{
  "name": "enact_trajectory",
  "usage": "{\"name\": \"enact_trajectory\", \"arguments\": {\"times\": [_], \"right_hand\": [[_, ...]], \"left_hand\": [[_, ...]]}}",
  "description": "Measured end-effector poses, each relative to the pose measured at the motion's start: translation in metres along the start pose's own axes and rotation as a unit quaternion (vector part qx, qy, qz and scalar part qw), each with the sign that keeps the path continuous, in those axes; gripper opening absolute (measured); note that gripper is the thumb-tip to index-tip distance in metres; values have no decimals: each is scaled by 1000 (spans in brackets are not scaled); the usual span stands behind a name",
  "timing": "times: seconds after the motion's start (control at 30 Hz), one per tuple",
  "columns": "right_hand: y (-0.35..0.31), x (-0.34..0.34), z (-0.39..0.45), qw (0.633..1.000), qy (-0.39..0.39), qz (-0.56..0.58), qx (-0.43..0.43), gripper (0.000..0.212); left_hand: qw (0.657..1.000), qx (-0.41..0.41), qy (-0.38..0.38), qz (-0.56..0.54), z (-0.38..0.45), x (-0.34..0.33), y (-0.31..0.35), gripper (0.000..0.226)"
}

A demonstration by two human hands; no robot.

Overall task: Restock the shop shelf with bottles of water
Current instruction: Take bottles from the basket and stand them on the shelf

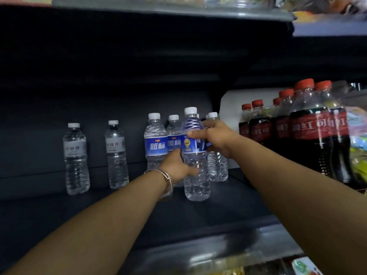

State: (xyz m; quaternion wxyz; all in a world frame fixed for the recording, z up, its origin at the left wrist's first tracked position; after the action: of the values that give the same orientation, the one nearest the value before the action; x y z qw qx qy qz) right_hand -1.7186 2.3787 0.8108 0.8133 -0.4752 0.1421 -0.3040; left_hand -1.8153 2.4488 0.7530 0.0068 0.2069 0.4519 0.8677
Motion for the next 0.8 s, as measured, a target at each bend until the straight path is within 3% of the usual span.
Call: {"name": "enact_trajectory", "arguments": {"times": [0.1,0.13,0.2,0.27,0.33,0.47,0.67,0.8], "right_hand": [[11,-3,7,1000,-19,-9,-22,46],[13,-3,7,999,-23,-30,-20,48],[18,-6,4,996,-39,-80,-8,36],[22,-5,3,994,-23,-110,-5,37],[27,-4,6,996,-5,-85,-12,41],[33,2,12,998,27,-38,-33,26],[43,-7,-2,987,-44,-142,-68,46],[44,-11,-1,985,-5,-162,-53,45]], "left_hand": [[1000,-7,23,8,5,0,-6,34],[999,-17,34,27,6,-1,-6,34],[994,-32,66,87,4,-2,-5,54],[985,-41,105,128,3,-2,-4,82],[984,-39,119,129,-1,-2,-3,91],[989,-5,85,123,-5,-1,-4,48],[977,-27,125,168,-10,5,1,65],[971,-34,120,204,-12,12,-1,54]]}}
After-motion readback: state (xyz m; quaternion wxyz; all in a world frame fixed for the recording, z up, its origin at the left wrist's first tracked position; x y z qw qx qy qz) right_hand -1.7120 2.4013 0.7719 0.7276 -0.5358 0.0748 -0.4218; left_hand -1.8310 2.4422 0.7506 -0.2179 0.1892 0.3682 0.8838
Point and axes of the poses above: each hand's wrist, its own z-axis towards the middle knuckle, its own x-axis out of the back of the hand, y = z × x, the point moved 7 cm from there along z, towards the middle knuckle, and after that the axes turned 14 degrees about y, right-handed, at the moved point
